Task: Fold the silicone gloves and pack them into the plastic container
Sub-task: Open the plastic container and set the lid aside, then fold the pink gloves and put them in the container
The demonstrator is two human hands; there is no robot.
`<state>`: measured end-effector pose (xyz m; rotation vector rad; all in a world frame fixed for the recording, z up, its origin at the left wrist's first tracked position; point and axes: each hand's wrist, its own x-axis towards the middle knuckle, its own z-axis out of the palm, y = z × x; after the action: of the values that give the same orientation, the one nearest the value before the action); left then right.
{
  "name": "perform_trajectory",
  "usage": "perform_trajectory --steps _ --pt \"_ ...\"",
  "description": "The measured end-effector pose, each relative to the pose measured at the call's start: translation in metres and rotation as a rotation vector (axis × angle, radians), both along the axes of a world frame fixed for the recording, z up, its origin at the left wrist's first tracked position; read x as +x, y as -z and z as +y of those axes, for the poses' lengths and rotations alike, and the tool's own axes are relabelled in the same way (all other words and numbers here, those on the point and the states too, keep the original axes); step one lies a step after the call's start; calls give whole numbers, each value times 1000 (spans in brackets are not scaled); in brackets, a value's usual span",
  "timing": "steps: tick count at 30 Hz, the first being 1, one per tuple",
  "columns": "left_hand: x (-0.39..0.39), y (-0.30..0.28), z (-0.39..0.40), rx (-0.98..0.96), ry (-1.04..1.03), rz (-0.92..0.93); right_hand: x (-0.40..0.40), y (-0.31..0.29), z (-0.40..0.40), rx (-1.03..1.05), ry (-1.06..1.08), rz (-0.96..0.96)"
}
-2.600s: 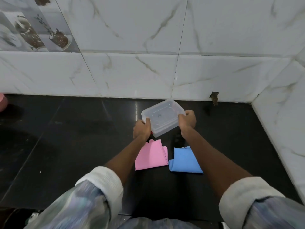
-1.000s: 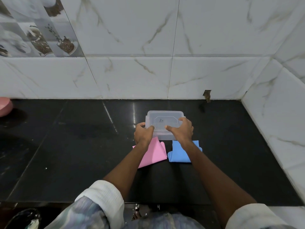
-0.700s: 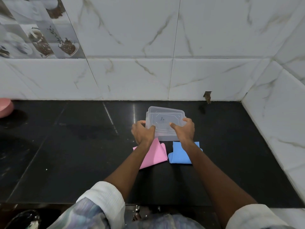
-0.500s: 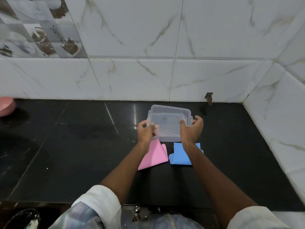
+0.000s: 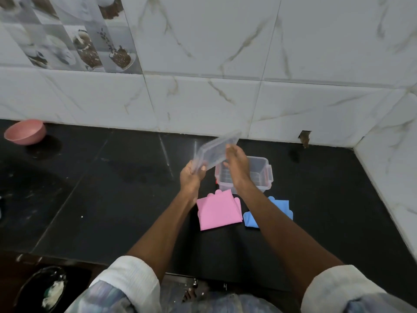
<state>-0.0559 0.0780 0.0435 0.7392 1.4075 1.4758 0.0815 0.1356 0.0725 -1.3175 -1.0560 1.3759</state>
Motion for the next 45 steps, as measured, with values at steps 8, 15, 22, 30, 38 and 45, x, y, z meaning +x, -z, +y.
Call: perform_trajectory --steps 8,15,22,30,38,45 --pt "-37 26 -33 -154 -268 473 -39 16 -11 115 -325 -671" --pt "-56 25 -31 -351 -97 223 -25 51 -44 299 -536 -954" --pt "-53 37 -37 -249 207 1290 -6 71 -70 405 -373 -1051" --pt "12 54 -43 -7 491 1361 23 83 -85 253 -143 -1111" --pt "13 52 -33 -167 495 1075 24 74 -80 -153 -246 -1044" --pt "20 52 -35 -257 431 919 24 70 -68 -425 -252 -797"
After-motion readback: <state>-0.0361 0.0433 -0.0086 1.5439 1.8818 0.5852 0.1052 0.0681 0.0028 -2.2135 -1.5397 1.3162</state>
